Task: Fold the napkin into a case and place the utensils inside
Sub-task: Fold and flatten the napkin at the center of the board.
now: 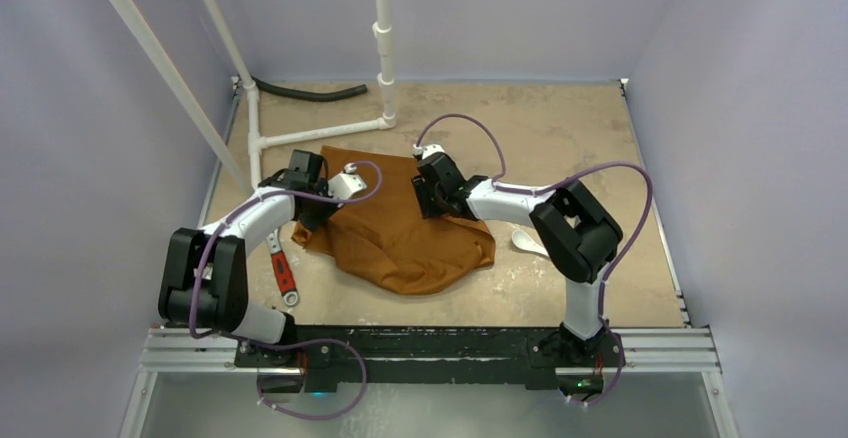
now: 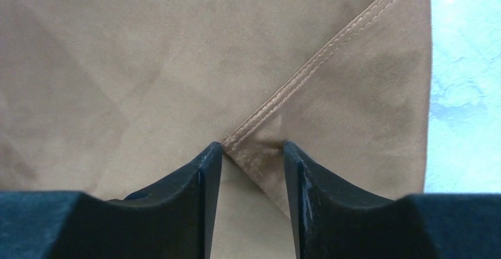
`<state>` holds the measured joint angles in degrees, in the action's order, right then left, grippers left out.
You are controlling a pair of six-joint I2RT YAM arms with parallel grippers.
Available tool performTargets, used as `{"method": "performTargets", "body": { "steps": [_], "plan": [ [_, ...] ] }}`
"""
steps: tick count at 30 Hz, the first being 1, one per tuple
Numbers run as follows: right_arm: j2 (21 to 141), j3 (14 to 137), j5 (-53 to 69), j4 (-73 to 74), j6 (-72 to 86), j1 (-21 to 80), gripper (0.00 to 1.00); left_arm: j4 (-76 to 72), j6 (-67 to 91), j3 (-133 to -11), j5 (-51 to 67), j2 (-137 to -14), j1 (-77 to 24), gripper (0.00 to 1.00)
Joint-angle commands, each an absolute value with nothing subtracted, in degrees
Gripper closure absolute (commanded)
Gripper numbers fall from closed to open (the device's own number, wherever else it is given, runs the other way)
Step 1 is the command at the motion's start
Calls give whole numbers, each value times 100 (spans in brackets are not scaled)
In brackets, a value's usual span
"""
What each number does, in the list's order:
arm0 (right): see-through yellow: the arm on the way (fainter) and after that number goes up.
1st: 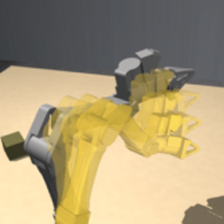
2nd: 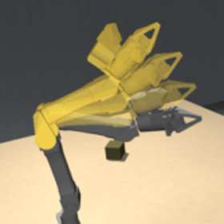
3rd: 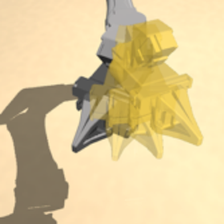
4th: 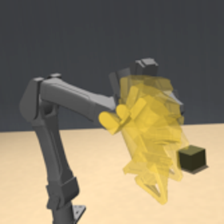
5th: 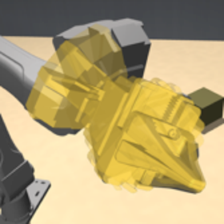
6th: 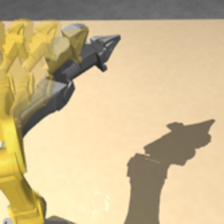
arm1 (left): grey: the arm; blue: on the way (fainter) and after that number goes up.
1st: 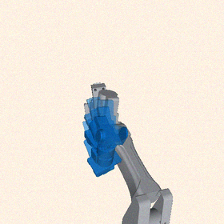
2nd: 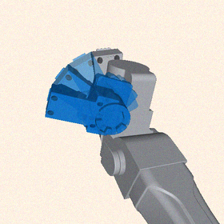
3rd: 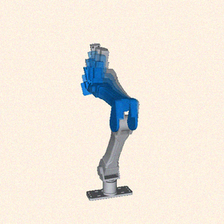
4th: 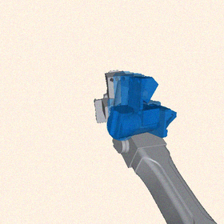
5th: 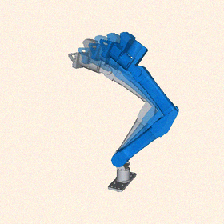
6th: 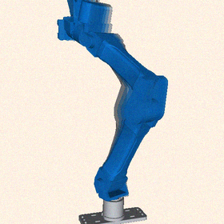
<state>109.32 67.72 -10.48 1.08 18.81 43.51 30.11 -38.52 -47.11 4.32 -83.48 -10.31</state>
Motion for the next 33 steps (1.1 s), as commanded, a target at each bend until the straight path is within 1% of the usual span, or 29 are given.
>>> {"method": "performTargets", "body": {
  "steps": [1,3,5,7,8,9,15,22,27,33],
  "plan": [
    [11072,6696,-922,20,1760,4369,52,2709,-3736,-4710,341,-8489,-1072,90],
    [11137,6706,-944,19,1764,4368,55,2654,-3711,-4695,290,-8566,-1082,90],
    [11156,6719,-1037,18,1795,4368,69,2616,-3710,-4692,246,-8653,-1083,91],
    [11104,6739,-1146,23,1809,4360,89,2595,-3728,-4669,210,-8731,-1090,91],
    [11019,6741,-1192,20,1802,4362,96,2593,-3745,-4647,199,-8769,-1098,91],
    [10954,6743,-1209,31,1783,4343,100,2593,-3759,-4624,187,-8805,-1098,91],
    [10627,6829,-1183,171,1551,4186,100,2575,-3878,-4495,108,-9007,-1133,93],
    [10505,6760,-1044,269,1347,3836,100,2593,-3995,-4307,79,-9122,-1192,94],
    [10531,6841,-1224,153,1135,3593,100,2621,-4043,-4236,52,-9170,-1237,95],
    [10882,7278,-1664,245,772,3410,100,2727,-4119,-4239,55,-9146,-1289,95]
  ]
}}
